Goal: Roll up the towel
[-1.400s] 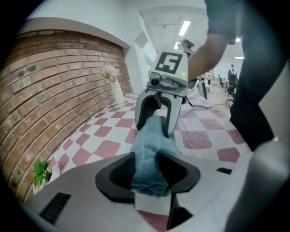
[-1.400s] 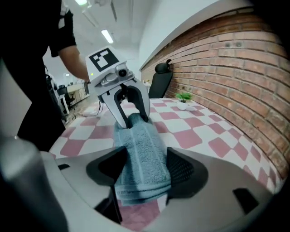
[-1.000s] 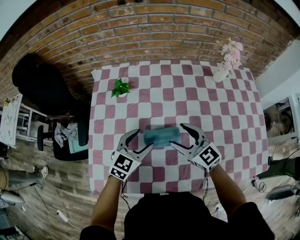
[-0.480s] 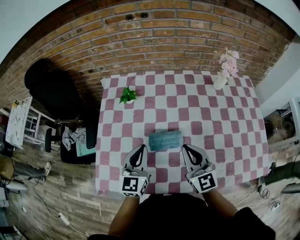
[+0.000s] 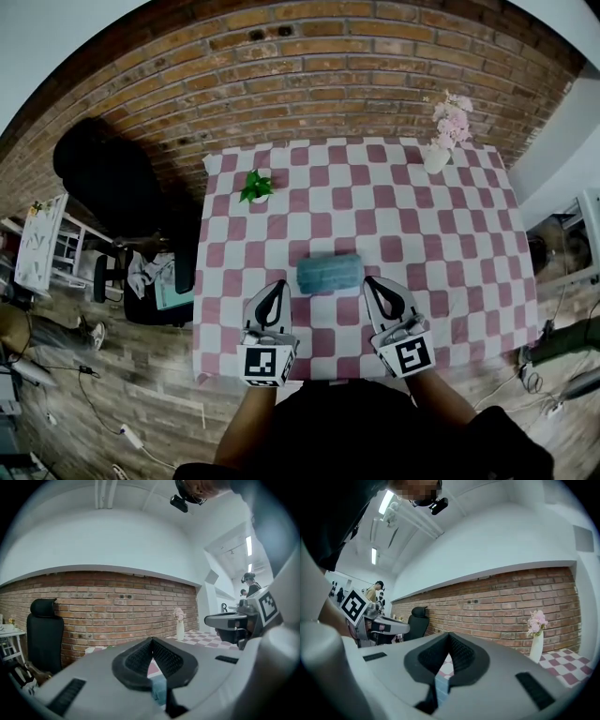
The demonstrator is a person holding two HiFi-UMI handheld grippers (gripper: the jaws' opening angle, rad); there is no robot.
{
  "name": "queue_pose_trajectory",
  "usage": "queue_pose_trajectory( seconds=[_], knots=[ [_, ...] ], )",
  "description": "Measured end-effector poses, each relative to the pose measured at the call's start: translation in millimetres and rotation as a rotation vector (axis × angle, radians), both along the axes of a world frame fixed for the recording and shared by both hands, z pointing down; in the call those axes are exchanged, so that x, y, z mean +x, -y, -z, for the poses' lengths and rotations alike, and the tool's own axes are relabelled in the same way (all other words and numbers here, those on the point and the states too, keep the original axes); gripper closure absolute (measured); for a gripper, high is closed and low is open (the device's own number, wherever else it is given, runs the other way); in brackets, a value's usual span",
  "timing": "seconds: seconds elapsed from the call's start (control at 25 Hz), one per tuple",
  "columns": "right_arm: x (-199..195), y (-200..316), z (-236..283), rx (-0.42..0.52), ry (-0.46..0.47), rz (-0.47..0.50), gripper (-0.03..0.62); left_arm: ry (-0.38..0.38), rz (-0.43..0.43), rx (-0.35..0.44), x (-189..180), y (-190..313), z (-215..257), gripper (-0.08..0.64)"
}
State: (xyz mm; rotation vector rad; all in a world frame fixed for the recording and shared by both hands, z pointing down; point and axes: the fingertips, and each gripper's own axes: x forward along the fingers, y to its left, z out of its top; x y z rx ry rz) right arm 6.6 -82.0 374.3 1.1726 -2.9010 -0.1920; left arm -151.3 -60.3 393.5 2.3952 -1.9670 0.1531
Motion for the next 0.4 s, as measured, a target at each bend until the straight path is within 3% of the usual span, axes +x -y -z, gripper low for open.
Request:
queue_pose_trajectory(
  seconds=[0.4],
  knots=[
    [2,-8,5,-0.027,0.017,0.004,0.595,-0.003,-0.011,-0.044,7,-11,-5,0.565]
  ],
)
